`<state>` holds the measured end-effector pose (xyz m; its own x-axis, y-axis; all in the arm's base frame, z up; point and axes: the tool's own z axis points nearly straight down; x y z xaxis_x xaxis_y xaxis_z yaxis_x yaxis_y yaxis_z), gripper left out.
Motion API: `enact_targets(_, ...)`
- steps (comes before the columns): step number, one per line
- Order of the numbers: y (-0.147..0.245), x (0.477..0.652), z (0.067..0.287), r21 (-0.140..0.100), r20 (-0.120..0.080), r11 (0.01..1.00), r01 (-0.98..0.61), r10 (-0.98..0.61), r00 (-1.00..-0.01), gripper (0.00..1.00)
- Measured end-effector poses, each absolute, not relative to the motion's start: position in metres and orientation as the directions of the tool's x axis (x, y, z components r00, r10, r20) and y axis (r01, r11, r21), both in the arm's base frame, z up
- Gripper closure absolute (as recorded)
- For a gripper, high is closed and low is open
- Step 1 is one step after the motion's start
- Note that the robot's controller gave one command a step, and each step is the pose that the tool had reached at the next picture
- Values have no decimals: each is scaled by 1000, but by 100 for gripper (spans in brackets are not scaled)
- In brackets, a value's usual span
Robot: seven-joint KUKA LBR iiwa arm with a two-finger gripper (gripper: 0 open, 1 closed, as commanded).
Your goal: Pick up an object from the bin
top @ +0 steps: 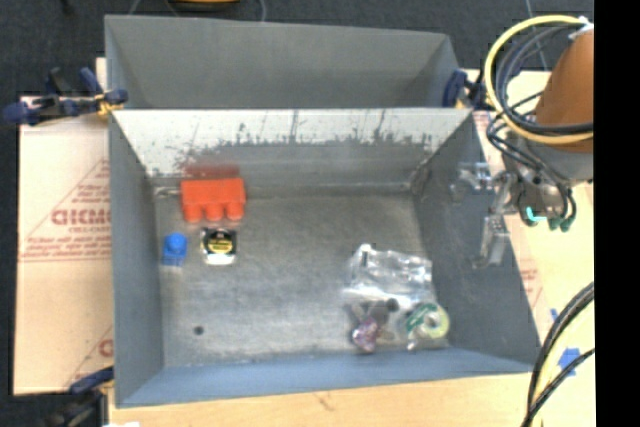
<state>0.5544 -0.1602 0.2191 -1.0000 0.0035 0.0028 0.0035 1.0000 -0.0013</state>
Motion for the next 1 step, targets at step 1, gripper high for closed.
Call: enact_targets(1,-130,551,84,-3,-2,993,115,115,-993,0)
